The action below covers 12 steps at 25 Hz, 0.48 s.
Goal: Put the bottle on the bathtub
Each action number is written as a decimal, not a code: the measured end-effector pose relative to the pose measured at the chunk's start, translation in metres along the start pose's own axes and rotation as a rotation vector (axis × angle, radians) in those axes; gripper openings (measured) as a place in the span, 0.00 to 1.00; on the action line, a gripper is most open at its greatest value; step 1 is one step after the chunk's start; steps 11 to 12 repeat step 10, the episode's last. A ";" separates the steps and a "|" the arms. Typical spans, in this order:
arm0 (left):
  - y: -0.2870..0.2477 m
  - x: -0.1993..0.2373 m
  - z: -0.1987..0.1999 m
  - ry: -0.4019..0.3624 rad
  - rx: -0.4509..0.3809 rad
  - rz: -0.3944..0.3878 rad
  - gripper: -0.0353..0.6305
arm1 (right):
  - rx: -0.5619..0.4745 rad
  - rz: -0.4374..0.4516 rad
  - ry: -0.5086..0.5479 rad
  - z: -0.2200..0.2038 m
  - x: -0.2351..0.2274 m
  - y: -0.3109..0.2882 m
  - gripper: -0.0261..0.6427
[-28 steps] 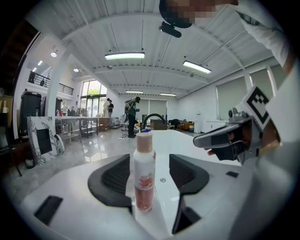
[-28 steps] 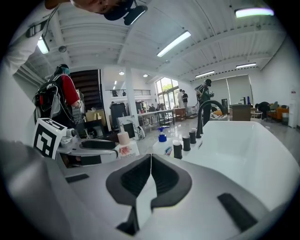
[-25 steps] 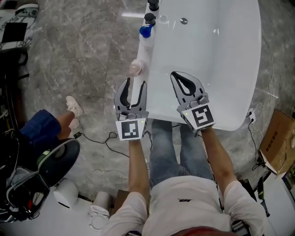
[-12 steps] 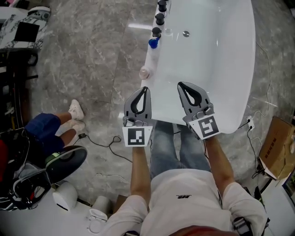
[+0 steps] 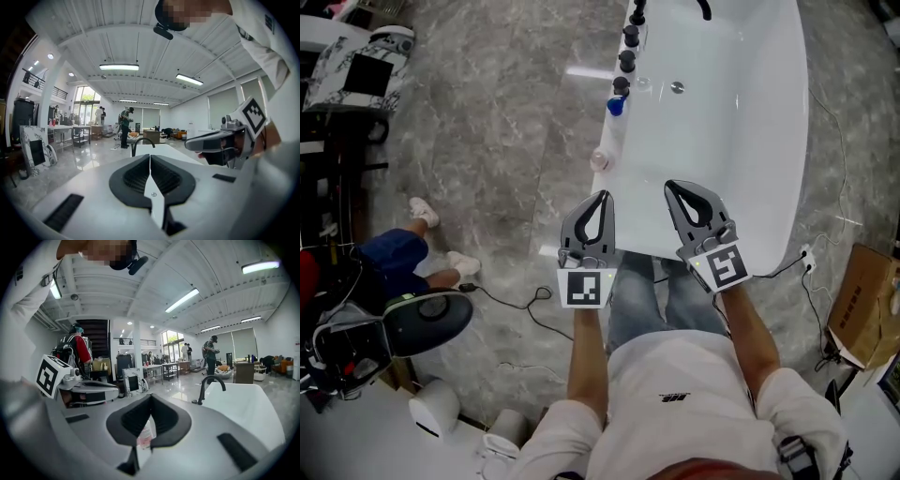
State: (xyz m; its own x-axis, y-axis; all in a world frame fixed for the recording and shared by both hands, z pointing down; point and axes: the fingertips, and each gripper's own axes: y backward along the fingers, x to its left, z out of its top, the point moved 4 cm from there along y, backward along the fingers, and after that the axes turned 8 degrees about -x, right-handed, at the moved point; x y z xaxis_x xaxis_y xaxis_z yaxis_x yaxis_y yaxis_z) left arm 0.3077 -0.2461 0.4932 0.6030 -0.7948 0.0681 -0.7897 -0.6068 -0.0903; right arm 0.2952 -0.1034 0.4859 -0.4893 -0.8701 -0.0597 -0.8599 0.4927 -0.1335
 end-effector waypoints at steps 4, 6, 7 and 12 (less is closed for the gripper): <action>0.000 0.001 0.004 -0.006 -0.004 0.000 0.06 | 0.007 -0.001 -0.002 0.003 0.003 0.001 0.03; 0.000 0.002 0.003 -0.009 0.010 0.000 0.06 | 0.011 -0.001 -0.004 0.004 0.004 -0.001 0.03; -0.001 0.003 0.002 -0.005 0.015 0.003 0.06 | 0.009 -0.001 -0.004 0.004 0.004 -0.003 0.03; -0.004 0.005 0.001 0.027 0.007 0.021 0.06 | -0.003 -0.001 -0.006 0.005 0.003 -0.008 0.03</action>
